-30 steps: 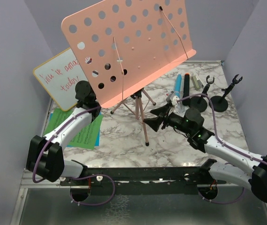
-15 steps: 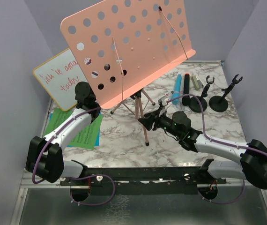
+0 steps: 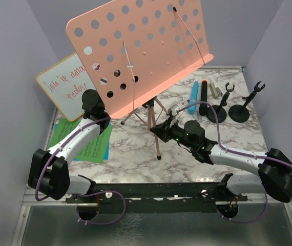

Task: Pack up the instrument practice props
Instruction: Close the music stand at the center of the board.

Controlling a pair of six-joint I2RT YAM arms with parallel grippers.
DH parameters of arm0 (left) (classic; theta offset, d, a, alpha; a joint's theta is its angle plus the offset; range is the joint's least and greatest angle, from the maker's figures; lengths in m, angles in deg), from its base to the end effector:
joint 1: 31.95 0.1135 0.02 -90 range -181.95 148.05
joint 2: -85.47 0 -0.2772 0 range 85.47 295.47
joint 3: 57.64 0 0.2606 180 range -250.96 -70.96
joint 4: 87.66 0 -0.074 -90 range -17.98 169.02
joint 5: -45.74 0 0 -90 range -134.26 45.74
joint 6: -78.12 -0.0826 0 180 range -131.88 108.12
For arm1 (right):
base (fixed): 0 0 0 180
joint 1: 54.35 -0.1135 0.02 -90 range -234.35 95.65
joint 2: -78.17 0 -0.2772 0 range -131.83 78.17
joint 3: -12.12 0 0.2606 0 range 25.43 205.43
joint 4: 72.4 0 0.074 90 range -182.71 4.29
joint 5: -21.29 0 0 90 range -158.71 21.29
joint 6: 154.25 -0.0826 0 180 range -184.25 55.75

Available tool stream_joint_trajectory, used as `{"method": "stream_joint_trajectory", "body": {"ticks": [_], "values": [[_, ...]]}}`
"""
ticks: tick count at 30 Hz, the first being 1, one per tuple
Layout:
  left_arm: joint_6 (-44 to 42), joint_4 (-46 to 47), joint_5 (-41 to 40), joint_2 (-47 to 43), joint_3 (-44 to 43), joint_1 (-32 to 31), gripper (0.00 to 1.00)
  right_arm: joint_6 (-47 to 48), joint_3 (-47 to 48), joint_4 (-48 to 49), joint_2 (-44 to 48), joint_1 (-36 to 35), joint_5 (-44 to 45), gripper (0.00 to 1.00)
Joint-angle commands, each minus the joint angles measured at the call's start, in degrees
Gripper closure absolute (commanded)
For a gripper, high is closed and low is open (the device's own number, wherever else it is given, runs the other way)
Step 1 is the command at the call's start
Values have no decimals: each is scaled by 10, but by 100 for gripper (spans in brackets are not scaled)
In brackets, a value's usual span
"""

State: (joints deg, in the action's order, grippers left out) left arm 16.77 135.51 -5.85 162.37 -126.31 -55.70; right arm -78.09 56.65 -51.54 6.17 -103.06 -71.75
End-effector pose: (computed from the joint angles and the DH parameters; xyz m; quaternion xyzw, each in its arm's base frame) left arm 0.2803 -0.1794 0.4256 0.2728 0.4486 -0.5061 0.6843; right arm 0.2085 0.2441 0.2389 -0.2405 0.7069 0.3621 0.5580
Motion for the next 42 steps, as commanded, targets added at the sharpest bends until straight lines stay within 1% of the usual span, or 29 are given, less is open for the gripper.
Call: {"method": "stream_joint_trajectory", "body": {"ticks": [1, 9, 14, 21, 27, 30, 32, 34, 36, 40, 42], "values": [[-5, -53, -1, -10, 16, 3, 100, 14, 33, 48, 17, -3, 11, 99], [-3, -53, -3, -29, 16, -12, 100, 61, 67, 69, 24, -3, 44, 99], [-5, -53, -10, -42, 20, -24, 100, 79, 86, 94, 15, -3, 48, 99], [-21, -53, -31, -66, 47, -41, 100, 95, 97, 144, 1, -3, 50, 99], [-28, -53, -46, -88, 85, -52, 100, 101, 87, 200, -9, -3, 58, 99], [-31, -53, -49, -105, 95, -53, 100, 97, 89, 220, -22, -3, 38, 99], [-45, -54, -62, -124, 105, -53, 100, 98, 100, 220, -34, -3, 9, 97], [-62, -57, -83, -142, 118, -52, 100, 115, 126, 191, -54, -3, -29, 96], [-77, -69, -101, -153, 127, -50, 100, 120, 151, 155, -76, -3, -50, 95], [-104, -89, -129, -170, 145, -48, 100, 116, 175, 137, -119, -3, -81, 91], [-121, -104, -157, -181, 156, -45, 100, 119, 188, 121, -136, -3, -93, 88]]}}
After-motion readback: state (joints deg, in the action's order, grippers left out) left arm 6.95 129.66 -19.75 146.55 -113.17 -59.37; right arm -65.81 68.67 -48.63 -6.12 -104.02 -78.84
